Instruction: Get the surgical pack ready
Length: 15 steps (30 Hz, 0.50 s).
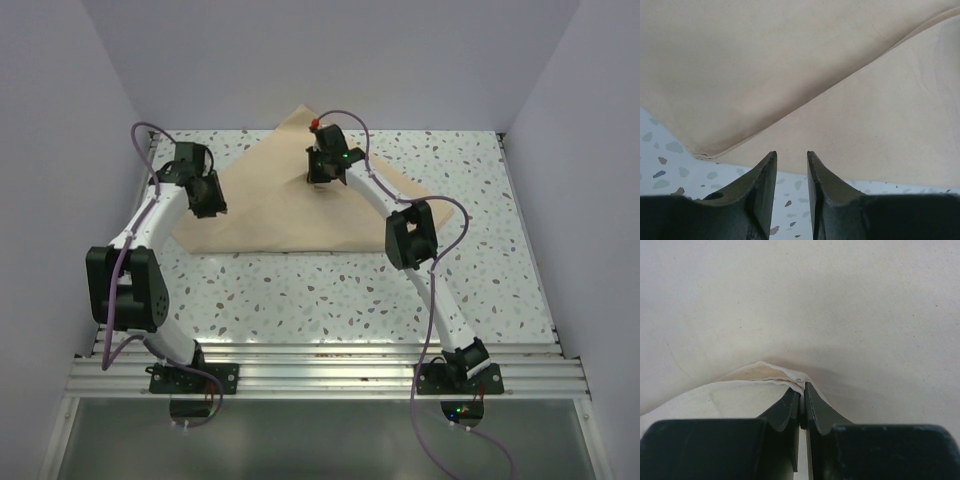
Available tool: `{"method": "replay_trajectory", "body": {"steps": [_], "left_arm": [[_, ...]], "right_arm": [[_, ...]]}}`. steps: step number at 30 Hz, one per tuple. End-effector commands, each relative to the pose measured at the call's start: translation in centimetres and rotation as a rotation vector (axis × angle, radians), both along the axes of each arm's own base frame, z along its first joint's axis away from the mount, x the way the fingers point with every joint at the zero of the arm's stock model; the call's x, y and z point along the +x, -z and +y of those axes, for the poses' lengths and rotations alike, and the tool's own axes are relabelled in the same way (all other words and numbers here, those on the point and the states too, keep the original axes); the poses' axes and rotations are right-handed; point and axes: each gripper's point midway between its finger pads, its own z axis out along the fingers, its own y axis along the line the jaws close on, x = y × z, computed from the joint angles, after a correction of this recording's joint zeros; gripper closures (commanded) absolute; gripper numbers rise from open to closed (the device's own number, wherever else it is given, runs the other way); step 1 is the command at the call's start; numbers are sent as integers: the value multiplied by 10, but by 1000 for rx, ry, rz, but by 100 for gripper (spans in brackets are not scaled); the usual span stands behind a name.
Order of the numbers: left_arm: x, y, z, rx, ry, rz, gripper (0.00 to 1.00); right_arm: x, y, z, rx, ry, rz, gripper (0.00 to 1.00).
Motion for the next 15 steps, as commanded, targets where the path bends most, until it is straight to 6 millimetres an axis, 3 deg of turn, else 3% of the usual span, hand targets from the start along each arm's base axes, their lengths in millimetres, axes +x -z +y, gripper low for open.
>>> {"method": "replay_trajectory", "body": {"steps": [1, 7, 12, 15], "left_arm": [[17, -7, 16, 33, -25, -17, 64], [22, 2, 45, -27, -115, 21, 53], [21, 16, 71, -93, -193, 65, 50], [19, 26, 80, -103, -220, 95, 48]], "right_arm": [[26, -27, -7, 21, 40, -102, 91], [28, -28, -6, 37, 35, -111, 91], [29, -27, 0, 64, 26, -114, 90], [28, -26, 4, 84, 15, -112, 84]]}}
